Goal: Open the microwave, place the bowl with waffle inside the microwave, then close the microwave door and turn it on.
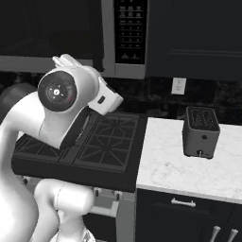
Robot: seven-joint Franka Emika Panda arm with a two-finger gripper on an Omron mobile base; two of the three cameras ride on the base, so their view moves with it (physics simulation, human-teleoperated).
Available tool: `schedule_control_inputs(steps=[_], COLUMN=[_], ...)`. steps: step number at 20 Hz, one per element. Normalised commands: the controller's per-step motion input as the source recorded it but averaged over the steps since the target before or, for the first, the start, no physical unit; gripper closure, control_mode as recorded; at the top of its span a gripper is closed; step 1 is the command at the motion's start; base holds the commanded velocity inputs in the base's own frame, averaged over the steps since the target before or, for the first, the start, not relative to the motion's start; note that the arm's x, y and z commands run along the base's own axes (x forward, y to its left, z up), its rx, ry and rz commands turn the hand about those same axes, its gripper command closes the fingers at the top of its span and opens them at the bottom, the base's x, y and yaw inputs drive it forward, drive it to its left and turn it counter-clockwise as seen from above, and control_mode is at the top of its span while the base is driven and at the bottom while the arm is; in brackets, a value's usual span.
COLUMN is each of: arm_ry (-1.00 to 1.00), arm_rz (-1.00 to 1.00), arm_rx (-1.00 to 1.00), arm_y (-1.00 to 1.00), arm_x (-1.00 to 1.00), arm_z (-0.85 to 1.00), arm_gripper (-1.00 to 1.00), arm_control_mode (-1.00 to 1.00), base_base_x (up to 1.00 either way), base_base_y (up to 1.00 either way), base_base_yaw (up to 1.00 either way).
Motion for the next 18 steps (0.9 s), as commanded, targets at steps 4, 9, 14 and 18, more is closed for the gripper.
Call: schedule_control_inputs(steps=[4, 9, 14, 18], arm_ry=[0.00, -0.03, -0.03, -0.03], arm_rz=[-0.07, 0.00, -0.01, -0.04], arm_rx=[0.37, 0.45, 0.43, 0.33], arm_y=[-0.29, -0.47, -0.16, 0.00], arm_x=[0.16, 0.03, 0.12, 0.21], arm_z=[0.00, 0.22, 0.20, 0.01], arm_gripper=[1.00, 1.00, 1.00, 1.00], arm_control_mode=[-1.00, -1.00, -1.00, -1.00], base_base_x=[0.00, 0.00, 0.00, 0.00], base_base_y=[0.00, 0.00, 0.00, 0.00], base_base_yaw=[0.00, 0.00, 0.00, 0.00])
